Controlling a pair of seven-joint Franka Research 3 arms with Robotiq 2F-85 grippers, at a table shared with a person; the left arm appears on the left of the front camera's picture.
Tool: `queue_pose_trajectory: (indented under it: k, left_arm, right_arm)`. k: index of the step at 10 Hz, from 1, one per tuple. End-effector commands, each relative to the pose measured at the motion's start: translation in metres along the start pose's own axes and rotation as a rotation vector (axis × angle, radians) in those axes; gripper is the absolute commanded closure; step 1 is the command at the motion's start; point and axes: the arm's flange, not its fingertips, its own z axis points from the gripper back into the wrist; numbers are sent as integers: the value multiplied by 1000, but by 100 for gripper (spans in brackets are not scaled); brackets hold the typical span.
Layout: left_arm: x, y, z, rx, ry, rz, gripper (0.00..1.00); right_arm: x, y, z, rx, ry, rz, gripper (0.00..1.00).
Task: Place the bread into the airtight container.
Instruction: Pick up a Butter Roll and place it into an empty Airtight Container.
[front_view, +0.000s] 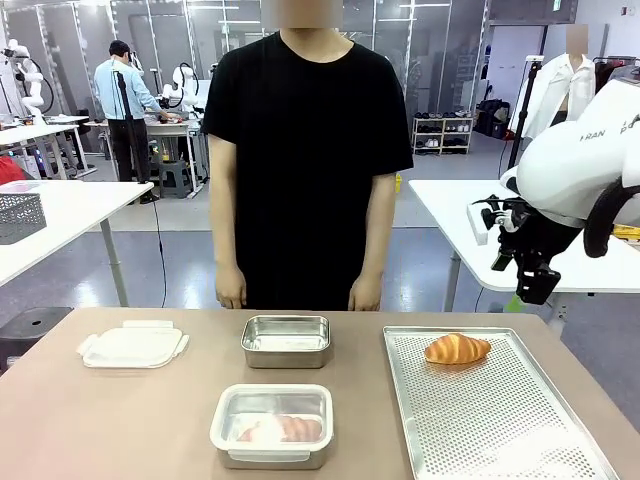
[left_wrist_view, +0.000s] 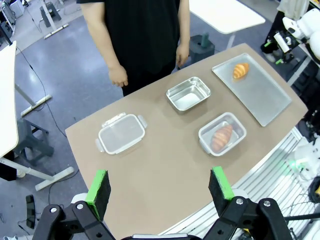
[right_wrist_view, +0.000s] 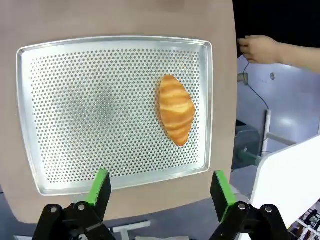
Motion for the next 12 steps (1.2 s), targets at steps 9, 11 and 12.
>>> queue_pose_trajectory:
  k: [9, 11, 12]
  left_arm:
    - [1, 0, 0, 1, 0, 2, 0]
    - [1, 0, 0, 1, 0, 2, 0]
    - [1, 0, 0, 1, 0, 2, 0]
  right_arm:
    - [12, -41, -56, 104, 38, 62, 0]
    - [14, -51, -84, 134, 60, 96, 0]
    - [13, -57, -95, 160, 61, 91, 0]
